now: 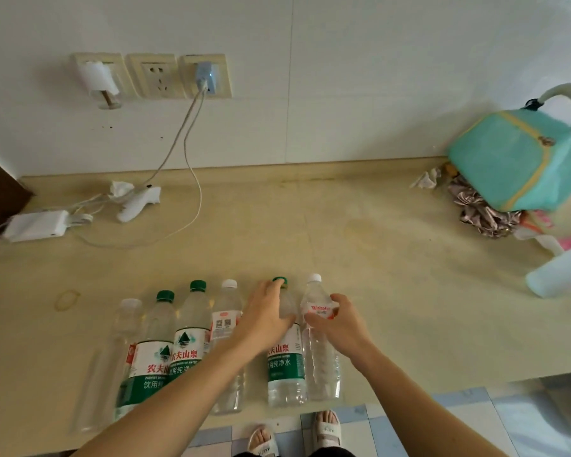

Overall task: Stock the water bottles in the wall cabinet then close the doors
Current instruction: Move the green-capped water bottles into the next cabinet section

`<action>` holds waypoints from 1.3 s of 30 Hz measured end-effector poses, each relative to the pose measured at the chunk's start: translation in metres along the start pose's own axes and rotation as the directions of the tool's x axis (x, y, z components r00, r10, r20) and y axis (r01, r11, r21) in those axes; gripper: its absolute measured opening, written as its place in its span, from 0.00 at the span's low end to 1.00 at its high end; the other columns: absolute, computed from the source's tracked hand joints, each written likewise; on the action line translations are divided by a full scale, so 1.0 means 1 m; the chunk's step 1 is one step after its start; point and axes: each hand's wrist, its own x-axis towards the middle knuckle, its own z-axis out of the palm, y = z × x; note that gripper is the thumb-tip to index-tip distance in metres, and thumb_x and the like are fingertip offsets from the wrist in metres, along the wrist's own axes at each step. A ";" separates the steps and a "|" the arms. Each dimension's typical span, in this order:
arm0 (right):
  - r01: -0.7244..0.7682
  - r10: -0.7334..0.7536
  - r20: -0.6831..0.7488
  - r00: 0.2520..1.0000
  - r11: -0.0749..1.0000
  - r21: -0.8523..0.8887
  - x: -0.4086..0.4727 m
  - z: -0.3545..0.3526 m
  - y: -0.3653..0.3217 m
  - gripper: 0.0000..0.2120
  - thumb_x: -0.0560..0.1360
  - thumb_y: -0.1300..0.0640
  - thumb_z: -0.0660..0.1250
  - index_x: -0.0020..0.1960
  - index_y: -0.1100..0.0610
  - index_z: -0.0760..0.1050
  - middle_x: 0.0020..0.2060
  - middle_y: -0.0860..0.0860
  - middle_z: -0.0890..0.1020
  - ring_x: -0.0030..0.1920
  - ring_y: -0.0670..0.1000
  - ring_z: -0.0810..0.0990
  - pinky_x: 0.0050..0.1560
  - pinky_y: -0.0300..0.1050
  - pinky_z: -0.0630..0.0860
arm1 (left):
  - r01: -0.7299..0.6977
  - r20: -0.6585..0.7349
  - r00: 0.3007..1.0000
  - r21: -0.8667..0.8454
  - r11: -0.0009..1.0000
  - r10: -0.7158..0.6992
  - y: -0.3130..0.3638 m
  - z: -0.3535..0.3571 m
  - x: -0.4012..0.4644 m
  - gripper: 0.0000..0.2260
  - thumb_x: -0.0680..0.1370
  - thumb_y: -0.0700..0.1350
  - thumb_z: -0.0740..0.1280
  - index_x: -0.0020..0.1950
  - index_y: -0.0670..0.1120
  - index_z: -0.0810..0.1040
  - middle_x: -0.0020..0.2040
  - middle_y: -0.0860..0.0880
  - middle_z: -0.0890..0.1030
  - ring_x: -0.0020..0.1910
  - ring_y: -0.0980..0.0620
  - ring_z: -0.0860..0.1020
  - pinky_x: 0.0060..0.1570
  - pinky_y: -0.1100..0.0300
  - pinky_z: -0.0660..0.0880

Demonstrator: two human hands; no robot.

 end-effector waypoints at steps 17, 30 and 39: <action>-0.110 0.085 0.209 0.974 0.988 0.109 0.030 -0.033 -0.019 0.19 0.67 0.59 0.81 0.55 0.61 0.80 0.34 0.51 0.85 0.27 0.43 0.82 0.26 0.36 0.74 | 0.188 0.034 0.979 -0.537 0.823 -0.202 0.016 -0.034 0.002 0.33 0.72 0.56 0.77 0.74 0.54 0.69 0.66 0.57 0.77 0.54 0.64 0.77 0.45 0.67 0.74; 0.460 -0.448 -0.114 0.887 0.880 0.119 0.016 -0.068 -0.067 0.36 0.60 0.55 0.86 0.59 0.43 0.69 0.54 0.37 0.79 0.49 0.38 0.79 0.45 0.34 0.75 | -0.178 -0.428 0.902 -0.492 0.852 -0.059 0.027 -0.049 0.018 0.33 0.68 0.44 0.81 0.66 0.59 0.69 0.62 0.61 0.75 0.60 0.72 0.73 0.55 0.73 0.70; 0.481 -0.474 -0.089 0.876 0.872 0.088 0.026 -0.066 -0.053 0.36 0.62 0.52 0.85 0.61 0.40 0.67 0.54 0.36 0.78 0.53 0.29 0.75 0.44 0.28 0.73 | -0.222 -0.440 0.898 -0.476 0.851 -0.012 0.025 -0.035 0.020 0.33 0.69 0.42 0.81 0.67 0.58 0.69 0.63 0.61 0.75 0.61 0.70 0.73 0.56 0.76 0.69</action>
